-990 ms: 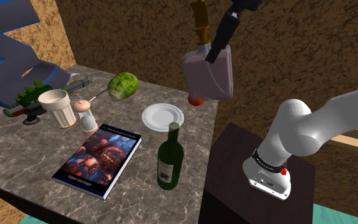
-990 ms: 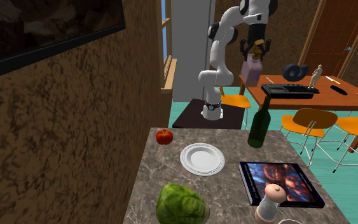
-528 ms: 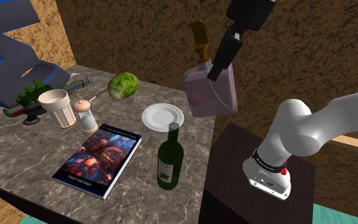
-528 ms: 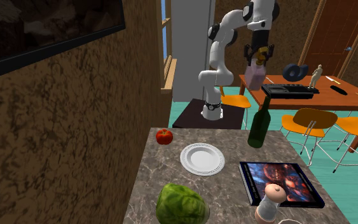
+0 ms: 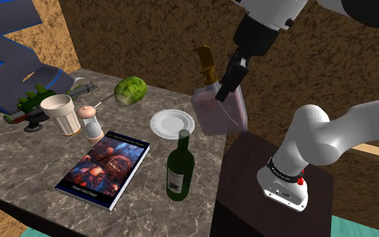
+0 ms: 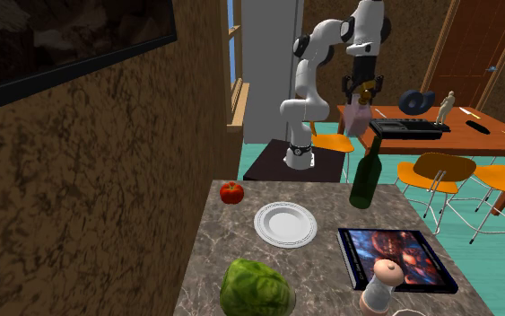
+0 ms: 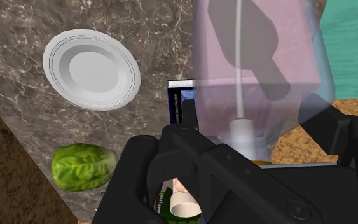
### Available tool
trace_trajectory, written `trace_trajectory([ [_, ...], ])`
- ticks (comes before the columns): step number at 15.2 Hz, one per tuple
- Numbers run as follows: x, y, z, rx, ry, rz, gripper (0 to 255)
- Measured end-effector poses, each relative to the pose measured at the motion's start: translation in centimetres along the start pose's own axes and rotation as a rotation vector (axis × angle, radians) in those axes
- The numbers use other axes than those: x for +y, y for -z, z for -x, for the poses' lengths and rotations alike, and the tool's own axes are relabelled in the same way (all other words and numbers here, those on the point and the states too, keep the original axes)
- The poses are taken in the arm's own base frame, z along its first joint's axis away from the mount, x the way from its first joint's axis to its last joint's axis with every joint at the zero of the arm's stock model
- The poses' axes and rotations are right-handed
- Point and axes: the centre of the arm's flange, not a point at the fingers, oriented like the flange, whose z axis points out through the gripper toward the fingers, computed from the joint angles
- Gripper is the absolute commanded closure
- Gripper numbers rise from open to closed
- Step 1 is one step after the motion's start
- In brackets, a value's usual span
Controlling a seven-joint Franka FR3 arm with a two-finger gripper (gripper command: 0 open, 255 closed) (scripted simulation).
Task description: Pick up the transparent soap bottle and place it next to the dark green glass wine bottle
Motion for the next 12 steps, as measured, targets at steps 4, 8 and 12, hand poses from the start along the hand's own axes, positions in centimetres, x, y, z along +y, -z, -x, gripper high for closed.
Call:
trace_trajectory([
  [4, -0.1, -2.0, 0.5, 0.000, 0.000, 0.000, 255],
  [8, -0.1, -4.0, 1.1, 0.000, 0.000, 0.000, 255],
  [12, 0.0, -6.2, 1.5, 0.000, 0.000, 0.000, 255],
])
